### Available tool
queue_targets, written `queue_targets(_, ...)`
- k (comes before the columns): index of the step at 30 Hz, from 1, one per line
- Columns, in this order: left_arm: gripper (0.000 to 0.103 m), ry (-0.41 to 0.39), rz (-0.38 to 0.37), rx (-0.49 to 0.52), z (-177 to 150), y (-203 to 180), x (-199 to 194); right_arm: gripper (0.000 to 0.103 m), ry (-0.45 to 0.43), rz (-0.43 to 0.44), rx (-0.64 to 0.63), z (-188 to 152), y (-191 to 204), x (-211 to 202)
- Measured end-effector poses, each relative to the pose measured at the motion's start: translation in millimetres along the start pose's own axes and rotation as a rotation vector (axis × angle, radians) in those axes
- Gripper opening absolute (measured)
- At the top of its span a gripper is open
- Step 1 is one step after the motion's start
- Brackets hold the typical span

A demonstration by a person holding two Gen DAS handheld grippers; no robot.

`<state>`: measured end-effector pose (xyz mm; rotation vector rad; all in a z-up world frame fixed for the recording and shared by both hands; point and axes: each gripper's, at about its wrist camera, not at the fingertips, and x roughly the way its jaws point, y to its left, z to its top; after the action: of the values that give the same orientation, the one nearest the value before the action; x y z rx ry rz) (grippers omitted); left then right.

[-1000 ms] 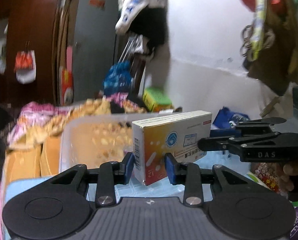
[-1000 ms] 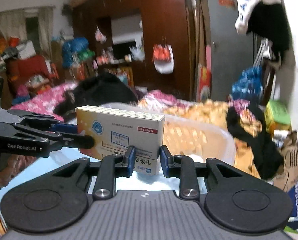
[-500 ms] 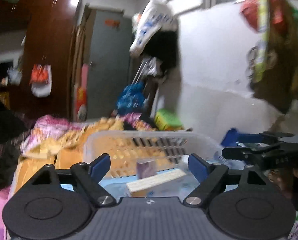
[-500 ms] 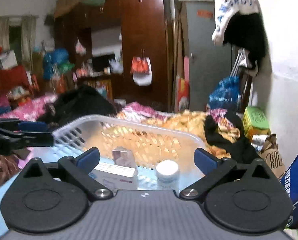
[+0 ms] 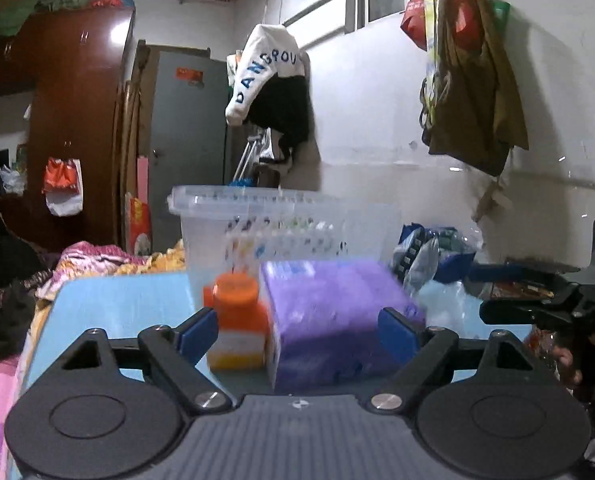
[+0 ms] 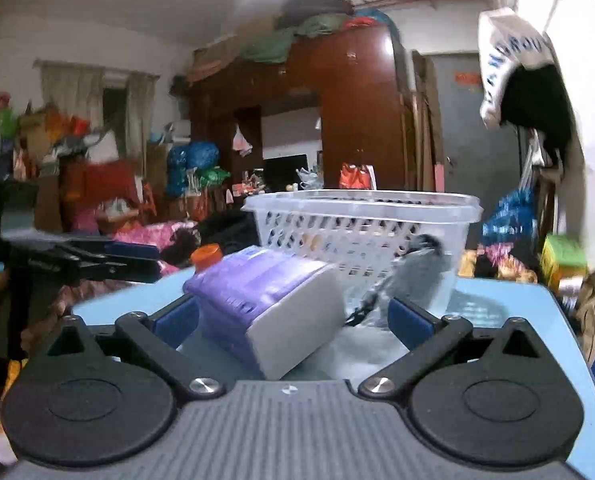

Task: Organize objects
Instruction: 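Carry both medicine boxes over the white basket and open both tools, then grasp the purple tissue pack with both tools from opposite sides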

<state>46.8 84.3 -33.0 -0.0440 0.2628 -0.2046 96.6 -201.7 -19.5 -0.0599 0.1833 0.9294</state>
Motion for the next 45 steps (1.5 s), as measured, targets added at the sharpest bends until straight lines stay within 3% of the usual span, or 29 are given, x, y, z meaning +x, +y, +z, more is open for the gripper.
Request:
queue_targets(8, 0.088, 0.017, -0.058, -0.002, -15, 8, 12, 0.100, 0.028, 0.030, -0.023, -6, 12, 30)
queue_targets(11, 0.086, 0.032, -0.061, -0.001, -20, 6, 19, 0.088, 0.040, 0.027, -0.035, -15, 13, 26)
queue_targets(15, 0.069, 0.067, -0.094, -0.012, -25, 8, 31, 0.066, 0.067, 0.017, -0.072, -26, 17, 31)
queue_targets(18, 0.060, 0.077, -0.089, -0.005, -29, 8, 37, 0.057, 0.070, 0.015, -0.080, -29, 17, 31)
queue_targets(22, 0.059, 0.068, -0.092, -0.002, -31, 7, 39, 0.057, 0.056, 0.021, -0.091, -33, 16, 27)
queue_targets(33, 0.040, 0.020, -0.022, 0.057, -33, -13, 23, 0.049, 0.037, 0.012, -0.099, -34, 16, 16)
queue_targets(45, 0.038, 0.015, 0.016, 0.048, -37, -22, 17, 0.046, 0.026, -0.013, -0.112, -33, 20, 11)
